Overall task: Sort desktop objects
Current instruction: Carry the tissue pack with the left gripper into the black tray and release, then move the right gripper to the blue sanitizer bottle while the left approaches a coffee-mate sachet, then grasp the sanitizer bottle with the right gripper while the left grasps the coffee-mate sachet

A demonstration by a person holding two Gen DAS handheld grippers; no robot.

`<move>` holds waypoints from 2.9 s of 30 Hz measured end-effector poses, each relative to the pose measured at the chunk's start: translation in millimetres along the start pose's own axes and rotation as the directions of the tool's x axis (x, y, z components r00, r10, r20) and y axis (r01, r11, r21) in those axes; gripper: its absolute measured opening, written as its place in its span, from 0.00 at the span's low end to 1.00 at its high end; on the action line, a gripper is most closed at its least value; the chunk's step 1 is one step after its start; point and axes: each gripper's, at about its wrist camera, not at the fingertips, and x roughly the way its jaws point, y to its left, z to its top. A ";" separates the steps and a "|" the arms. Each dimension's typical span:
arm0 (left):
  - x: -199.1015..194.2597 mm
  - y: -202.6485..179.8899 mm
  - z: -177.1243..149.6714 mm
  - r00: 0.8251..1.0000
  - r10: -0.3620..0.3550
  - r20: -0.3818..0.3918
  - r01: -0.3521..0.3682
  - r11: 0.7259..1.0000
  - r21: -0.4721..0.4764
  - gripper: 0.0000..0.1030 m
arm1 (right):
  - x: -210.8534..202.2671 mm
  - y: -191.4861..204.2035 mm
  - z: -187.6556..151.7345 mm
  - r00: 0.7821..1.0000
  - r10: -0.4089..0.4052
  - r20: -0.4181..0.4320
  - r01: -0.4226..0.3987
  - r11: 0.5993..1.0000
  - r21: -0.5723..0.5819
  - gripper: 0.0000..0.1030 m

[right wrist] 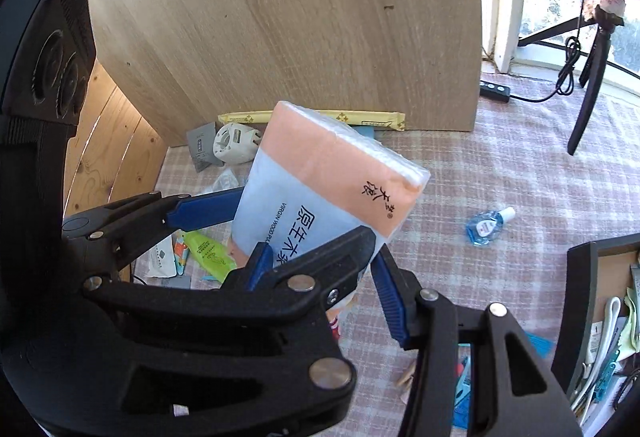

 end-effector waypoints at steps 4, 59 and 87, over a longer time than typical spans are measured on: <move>16.5 -68.1 18.1 0.998 -0.055 -0.013 0.056 0.994 0.092 0.75 | -40.3 -51.7 -10.1 0.997 -0.059 0.039 0.056 0.995 0.080 0.49; 9.0 56.4 -102.0 0.982 0.170 -0.084 -0.180 0.974 -0.136 0.64 | -34.4 -123.3 -87.2 0.992 -0.112 -0.065 0.117 0.991 0.068 0.49; 78.2 55.0 -95.5 0.974 0.166 -0.156 -0.174 0.984 -0.039 0.58 | 106.9 -140.7 34.4 0.962 -0.134 -0.239 0.210 0.921 0.329 0.41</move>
